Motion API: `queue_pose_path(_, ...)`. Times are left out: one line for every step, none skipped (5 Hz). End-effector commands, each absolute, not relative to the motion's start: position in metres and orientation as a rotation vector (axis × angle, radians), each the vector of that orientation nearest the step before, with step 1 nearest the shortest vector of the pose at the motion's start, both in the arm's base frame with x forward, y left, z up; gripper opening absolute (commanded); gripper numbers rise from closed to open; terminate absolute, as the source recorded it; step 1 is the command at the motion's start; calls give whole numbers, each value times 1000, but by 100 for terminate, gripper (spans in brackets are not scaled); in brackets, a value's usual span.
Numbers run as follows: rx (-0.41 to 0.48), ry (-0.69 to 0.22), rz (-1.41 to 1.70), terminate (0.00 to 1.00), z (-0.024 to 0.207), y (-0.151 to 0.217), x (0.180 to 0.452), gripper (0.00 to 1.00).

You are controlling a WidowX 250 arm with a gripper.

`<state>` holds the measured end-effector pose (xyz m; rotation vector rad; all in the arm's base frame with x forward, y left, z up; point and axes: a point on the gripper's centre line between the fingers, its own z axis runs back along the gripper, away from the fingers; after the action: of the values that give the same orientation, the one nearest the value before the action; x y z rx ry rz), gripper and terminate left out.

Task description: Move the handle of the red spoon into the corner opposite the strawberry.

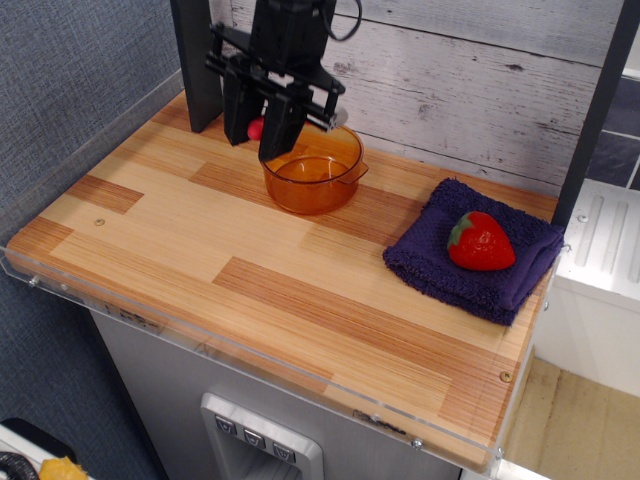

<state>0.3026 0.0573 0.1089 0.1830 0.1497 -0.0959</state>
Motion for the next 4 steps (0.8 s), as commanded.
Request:
queue_pose_path(212,79,-28,0,138,70,279,0)
queue_pose_path(233,81,26,0,132,93,268,0)
queue_pose_path(231,56,94,0,125,124,256,0)
queue_pose_path(242,27,169,0,117,146,253,0)
